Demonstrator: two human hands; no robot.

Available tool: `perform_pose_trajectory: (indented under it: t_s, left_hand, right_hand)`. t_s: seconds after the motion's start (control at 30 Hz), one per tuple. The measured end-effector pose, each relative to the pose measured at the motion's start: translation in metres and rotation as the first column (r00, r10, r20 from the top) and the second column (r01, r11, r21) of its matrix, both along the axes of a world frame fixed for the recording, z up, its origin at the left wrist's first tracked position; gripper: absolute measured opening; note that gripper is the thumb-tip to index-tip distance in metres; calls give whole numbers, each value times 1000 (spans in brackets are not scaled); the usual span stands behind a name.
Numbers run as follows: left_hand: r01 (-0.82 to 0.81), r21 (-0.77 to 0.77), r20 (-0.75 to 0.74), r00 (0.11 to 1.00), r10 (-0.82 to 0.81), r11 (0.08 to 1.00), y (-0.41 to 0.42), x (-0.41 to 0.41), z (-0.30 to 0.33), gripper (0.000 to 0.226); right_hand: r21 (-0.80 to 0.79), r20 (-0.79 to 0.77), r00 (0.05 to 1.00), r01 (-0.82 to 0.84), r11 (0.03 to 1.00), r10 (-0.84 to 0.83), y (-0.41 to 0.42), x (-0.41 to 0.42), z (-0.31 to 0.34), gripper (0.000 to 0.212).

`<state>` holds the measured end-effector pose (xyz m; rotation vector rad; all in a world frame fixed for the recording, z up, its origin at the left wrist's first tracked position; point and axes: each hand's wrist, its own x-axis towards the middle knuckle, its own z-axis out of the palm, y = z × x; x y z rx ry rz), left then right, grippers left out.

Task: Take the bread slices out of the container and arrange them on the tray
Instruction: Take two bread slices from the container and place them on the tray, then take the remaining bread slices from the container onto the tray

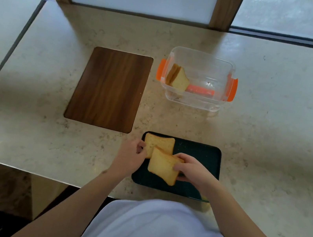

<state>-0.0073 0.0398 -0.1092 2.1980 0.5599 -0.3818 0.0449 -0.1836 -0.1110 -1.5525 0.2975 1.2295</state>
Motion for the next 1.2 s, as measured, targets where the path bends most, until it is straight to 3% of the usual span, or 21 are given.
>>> perform_pose_trajectory:
  t_s: [0.1,0.2,0.27,0.43,0.67,0.8,1.03,1.2]
  left_hand:
    - [23,-42,-18,1000,-24,999,-6,-16,-3,14]
    - [14,-40,-27,1000,-16,999,-7,-25,-4,11]
    - [19,-28,-25,999,-20,999,-7,-26,-3,12]
    - [25,-94,12,1000,-24,995,-4,17,24,13]
    - [80,-110,201,978,-57,991,-9,151,99,14]
    - [-6,-72,216,976,21,997,-20,191,109,33]
    - [-142,-153,-1,990,143,978,-25,245,101,48]
    - [-128,-125,-50,991,123,984,-27,256,97,68]
  right_hand:
    - [-13,-14,995,-104,995,103,12,3,-1,31]
    - [-254,209,913,-296,921,351,11,6,-4,32]
    - [-404,343,850,-250,880,400,4,8,-5,40]
    - [-444,435,852,-79,893,291,-14,32,13,34]
    - [-220,596,800,81,972,68,4,125,90,24]
    - [-164,575,818,131,978,-13,29,164,108,22]
    - [-175,406,883,330,928,-237,79,223,76,19]
    - [-240,362,910,299,924,-200,107,240,54,25]
